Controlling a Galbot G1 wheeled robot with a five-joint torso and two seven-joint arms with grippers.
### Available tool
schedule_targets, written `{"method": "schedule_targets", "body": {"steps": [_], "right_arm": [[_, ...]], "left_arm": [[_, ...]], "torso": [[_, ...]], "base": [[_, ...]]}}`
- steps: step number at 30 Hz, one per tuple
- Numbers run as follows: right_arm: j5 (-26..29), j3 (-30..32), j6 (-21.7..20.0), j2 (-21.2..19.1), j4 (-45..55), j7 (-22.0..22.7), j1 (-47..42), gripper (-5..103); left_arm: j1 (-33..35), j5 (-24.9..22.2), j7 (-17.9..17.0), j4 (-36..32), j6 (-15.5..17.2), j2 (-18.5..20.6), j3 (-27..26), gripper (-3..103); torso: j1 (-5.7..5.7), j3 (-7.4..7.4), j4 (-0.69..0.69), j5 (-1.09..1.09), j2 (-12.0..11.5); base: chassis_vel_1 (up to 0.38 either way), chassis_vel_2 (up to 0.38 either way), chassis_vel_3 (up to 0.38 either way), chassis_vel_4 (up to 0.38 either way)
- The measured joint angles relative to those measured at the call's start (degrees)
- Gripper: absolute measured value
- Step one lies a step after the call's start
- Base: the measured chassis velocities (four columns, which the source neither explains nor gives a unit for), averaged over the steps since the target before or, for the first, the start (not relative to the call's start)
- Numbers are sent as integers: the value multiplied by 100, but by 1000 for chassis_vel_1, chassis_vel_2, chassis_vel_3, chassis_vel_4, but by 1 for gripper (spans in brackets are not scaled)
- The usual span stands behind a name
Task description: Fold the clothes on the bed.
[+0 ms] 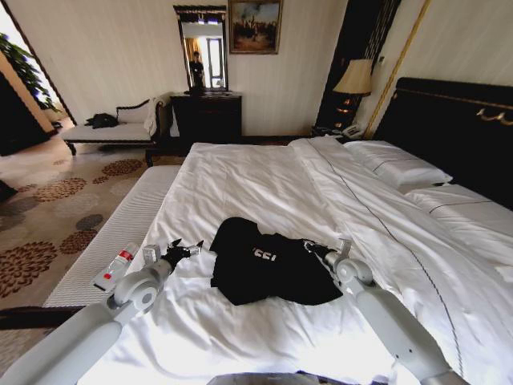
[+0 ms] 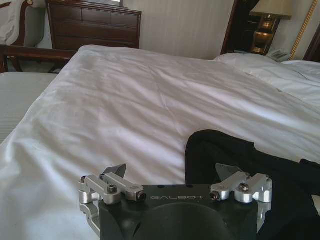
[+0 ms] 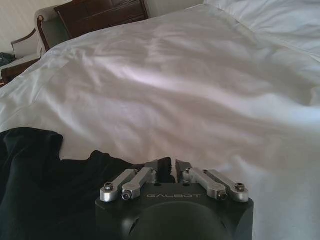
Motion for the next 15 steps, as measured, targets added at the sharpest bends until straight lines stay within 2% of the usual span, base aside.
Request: {"method": "schedule_targets", "body": {"steps": [1, 3, 6, 13, 15], "right_arm": [[2, 0, -2, 2, 18, 6, -12, 18], [14, 1, -9, 4, 66, 22, -30, 7], [36, 5, -10, 1, 122, 40, -31, 1], [-44, -57, 39, -10, 224, 107, 66, 0], [-188, -104, 158, -10, 234, 112, 92, 0]], "left_arm": [[-9, -8, 2, 13, 0, -8, 4, 100], [-27, -15, 4, 37, 0, -24, 13, 100], [-68, -20, 5, 54, 0, -42, 35, 100], [-327, -22, 35, 17, 0, -32, 100, 100], [-639, -29, 86, 45, 0, -15, 312, 100]], "torso": [[0, 0, 0, 0, 0], [0, 0, 0, 0, 0], [0, 0, 0, 0, 0], [0, 0, 2, 0, 0], [0, 0, 0, 0, 0]], "base": [[0, 0, 0, 0], [0, 0, 0, 0], [0, 0, 0, 0], [0, 0, 0, 0], [0, 0, 0, 0]]}}
